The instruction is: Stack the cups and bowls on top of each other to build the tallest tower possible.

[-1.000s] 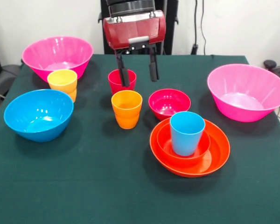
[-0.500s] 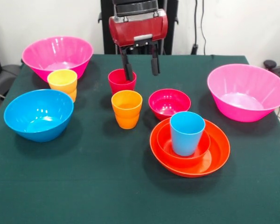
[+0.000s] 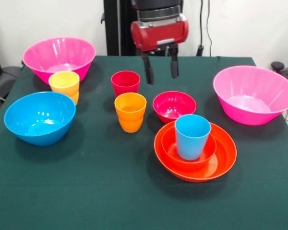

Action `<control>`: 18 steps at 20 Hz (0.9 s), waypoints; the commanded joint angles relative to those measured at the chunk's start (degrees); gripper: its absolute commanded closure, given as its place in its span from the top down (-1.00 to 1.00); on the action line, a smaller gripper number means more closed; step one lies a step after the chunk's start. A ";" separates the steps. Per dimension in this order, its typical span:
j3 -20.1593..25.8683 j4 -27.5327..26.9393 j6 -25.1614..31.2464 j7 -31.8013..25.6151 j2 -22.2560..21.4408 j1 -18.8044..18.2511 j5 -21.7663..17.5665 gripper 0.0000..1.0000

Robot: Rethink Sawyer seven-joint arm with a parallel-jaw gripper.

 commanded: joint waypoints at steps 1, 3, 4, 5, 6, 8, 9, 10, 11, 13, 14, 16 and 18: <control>-6.35 2.46 -1.61 0.88 3.19 6.67 -6.57 1.00; -6.95 2.45 -1.57 1.55 3.09 7.62 -6.16 1.00; -7.24 2.42 -1.56 1.82 3.03 8.08 -6.04 1.00; -7.69 2.39 -2.00 2.30 3.05 8.56 -6.17 1.00; -8.20 2.18 -2.29 2.83 3.15 9.16 -6.26 1.00; -9.25 1.70 -2.66 3.76 3.43 10.46 -6.47 1.00; -9.81 1.50 -3.15 4.39 3.54 11.09 -6.61 1.00; -10.48 1.24 -3.63 5.00 3.79 11.79 -6.72 1.00; -11.41 0.76 -4.22 5.76 4.08 12.73 -7.08 1.00; -13.31 -0.16 -5.58 7.20 5.00 14.48 -7.95 1.00; -14.37 -0.70 -6.53 7.95 5.58 15.37 -8.50 1.00; -16.40 -2.00 -7.68 8.43 6.88 16.88 -9.24 1.00; -18.06 -3.18 -8.12 7.84 8.23 17.88 -9.86 1.00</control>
